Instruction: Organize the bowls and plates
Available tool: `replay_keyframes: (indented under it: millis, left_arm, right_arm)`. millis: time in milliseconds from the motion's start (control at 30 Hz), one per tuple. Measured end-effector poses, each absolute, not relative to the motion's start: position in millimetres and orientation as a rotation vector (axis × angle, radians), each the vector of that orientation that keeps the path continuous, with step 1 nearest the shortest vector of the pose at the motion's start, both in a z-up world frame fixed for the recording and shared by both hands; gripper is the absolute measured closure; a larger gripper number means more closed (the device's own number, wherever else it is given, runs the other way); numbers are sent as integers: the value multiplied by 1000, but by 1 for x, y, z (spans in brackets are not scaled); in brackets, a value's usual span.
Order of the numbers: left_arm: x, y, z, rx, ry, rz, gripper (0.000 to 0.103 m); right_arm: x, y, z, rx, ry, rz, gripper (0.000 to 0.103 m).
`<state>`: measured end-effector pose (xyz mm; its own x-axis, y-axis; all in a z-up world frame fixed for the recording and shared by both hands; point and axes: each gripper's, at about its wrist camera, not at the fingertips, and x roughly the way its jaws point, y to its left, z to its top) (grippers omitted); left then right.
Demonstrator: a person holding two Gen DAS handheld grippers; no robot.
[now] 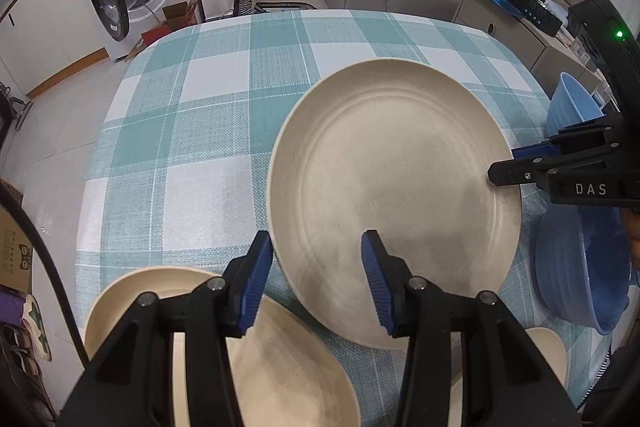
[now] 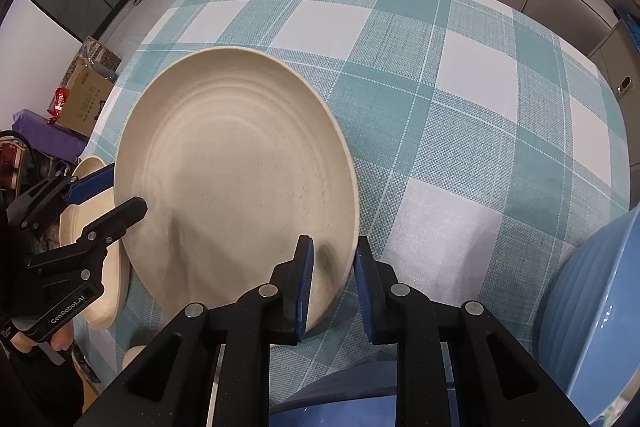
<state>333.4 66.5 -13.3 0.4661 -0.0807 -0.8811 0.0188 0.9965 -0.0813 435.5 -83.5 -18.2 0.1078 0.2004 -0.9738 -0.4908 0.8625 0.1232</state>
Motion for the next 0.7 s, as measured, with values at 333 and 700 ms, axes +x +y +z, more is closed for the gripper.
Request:
replay_keyframes:
  millis: [333, 700]
  left_arm:
    - [329, 71, -2, -78, 1062, -58, 60]
    - [321, 76, 8, -96, 1039, -58, 63]
  right_arm:
    - [432, -90, -4, -248, 1355, 526, 82]
    - [423, -92, 14, -246, 1335, 538, 82]
